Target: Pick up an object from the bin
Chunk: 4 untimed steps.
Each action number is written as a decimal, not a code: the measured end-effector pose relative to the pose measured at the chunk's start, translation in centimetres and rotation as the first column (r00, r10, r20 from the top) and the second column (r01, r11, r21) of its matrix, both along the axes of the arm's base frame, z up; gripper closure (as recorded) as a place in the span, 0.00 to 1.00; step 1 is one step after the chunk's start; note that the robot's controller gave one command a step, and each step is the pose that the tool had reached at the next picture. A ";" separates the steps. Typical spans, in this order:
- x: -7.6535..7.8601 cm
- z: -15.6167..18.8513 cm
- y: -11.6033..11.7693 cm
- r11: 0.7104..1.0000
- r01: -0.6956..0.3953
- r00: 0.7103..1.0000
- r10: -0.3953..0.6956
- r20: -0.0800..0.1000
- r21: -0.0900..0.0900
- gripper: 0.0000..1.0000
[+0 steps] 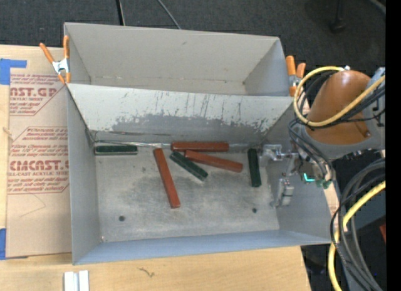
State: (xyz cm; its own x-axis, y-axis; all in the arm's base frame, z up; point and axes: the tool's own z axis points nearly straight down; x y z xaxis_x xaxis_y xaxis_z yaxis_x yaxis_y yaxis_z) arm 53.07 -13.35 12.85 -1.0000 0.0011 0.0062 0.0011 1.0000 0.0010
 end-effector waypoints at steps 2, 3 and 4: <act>5.8 -2.7 2.8 0.934 -0.356 0.934 0.356 0.012 -0.001 0.00; 6.2 -2.9 1.4 0.916 0.402 0.916 -0.402 0.009 0.000 0.00; 5.2 -5.9 -0.3 0.859 0.512 0.859 -0.512 0.005 0.000 0.00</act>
Offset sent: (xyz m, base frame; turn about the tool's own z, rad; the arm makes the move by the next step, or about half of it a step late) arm 0.0542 -0.0076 -0.0585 -0.3922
